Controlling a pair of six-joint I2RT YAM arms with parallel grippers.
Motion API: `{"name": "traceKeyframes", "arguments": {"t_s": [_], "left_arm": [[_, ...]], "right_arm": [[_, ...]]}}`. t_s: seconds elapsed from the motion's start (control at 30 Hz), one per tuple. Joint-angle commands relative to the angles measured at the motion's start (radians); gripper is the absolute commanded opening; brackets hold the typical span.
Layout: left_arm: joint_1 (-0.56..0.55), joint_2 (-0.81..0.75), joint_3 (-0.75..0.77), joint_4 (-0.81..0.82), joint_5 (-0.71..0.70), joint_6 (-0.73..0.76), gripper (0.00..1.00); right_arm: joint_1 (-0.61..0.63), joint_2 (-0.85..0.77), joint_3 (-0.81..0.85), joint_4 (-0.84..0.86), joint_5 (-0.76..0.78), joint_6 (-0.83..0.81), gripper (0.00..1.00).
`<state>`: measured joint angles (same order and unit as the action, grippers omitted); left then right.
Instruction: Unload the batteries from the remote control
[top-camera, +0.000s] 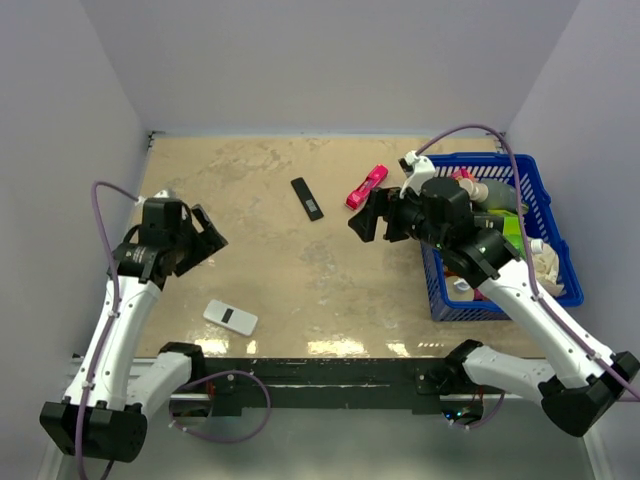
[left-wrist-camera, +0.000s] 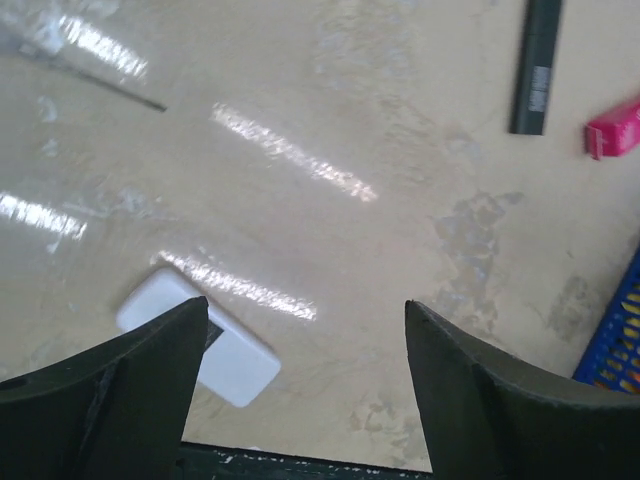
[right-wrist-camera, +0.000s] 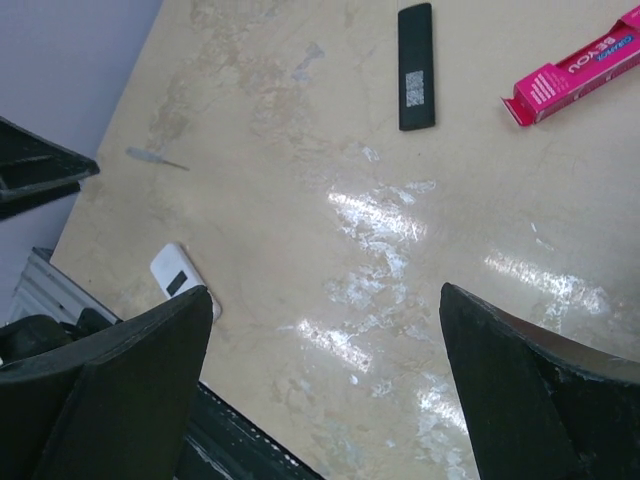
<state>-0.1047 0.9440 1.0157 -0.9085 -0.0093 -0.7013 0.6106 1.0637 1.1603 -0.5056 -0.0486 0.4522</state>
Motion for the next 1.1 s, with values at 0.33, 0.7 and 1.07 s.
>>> {"name": "traceKeyframes", "arguments": {"t_s": [0.33,0.7,1.07], "left_arm": [[0.01,0.018,-0.374,0.034,-0.1,-0.403,0.82],[0.011,0.024,-0.463,0.022,-0.182,-0.526,0.87],[0.011,0.053,-0.529,0.14,-0.089,-0.492,0.82]], "right_arm": [[0.003,-0.16,-0.044,0.05,-0.031,-0.043,0.98],[0.005,-0.136,-0.036,0.042,-0.037,-0.027,0.98],[0.003,-0.128,-0.079,0.147,-0.23,-0.052,0.94]]}}
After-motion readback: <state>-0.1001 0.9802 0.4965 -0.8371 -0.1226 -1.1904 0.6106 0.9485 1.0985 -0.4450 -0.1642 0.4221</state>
